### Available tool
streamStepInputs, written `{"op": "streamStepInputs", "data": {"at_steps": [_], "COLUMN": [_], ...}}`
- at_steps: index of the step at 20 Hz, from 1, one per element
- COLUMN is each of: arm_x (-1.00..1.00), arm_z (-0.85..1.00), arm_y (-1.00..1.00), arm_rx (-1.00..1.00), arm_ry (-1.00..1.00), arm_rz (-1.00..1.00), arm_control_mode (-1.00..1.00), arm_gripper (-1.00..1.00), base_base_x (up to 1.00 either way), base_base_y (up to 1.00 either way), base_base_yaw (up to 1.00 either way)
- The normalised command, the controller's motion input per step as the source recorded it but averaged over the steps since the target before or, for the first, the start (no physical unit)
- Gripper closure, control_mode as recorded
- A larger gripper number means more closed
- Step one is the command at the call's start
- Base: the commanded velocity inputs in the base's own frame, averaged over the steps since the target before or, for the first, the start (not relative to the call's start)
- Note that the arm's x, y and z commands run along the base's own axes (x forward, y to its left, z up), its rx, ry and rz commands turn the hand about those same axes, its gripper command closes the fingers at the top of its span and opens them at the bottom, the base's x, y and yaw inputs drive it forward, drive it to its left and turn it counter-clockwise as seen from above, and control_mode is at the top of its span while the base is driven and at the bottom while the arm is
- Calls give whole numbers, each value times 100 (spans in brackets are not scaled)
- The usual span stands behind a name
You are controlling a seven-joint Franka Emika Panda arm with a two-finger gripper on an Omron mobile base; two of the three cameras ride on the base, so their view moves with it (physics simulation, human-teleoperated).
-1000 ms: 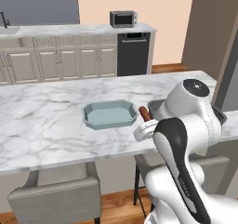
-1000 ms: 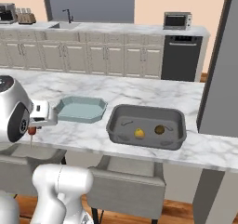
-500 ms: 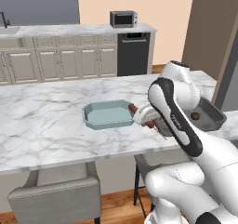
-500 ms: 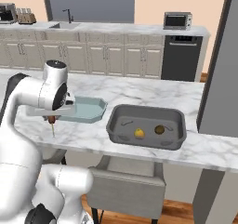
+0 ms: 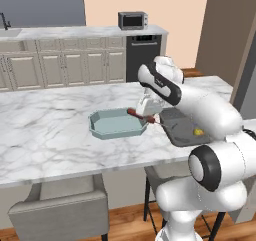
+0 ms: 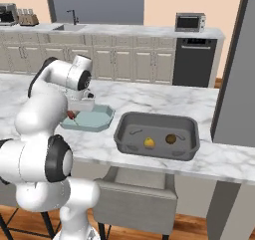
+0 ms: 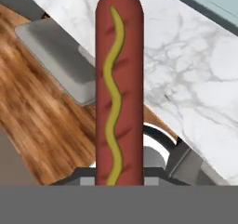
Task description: Place the cold items (apple and kiwi) from the fridge in one tupperware on the dining counter. Place the warm items (hot dog and kebab skewer) in the stove area in another tupperware.
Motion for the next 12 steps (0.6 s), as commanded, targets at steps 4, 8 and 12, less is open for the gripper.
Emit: {"op": "streamStepInputs", "data": {"at_steps": [4,8,12], "arm_x": [82,84,79], "arm_z": [-49,-48,-43], "arm_y": [14,16,23], "arm_rx": [-13,-9,-2], "arm_ry": [-1,-5,-13], "arm_rz": [25,25,13], "arm_control_mode": [-100,-100,-100], "arm_gripper": [100,100,100], "base_base_x": [0,0,0], "base_base_y": [0,0,0], "base_base_yaw": [0,0,0]}}
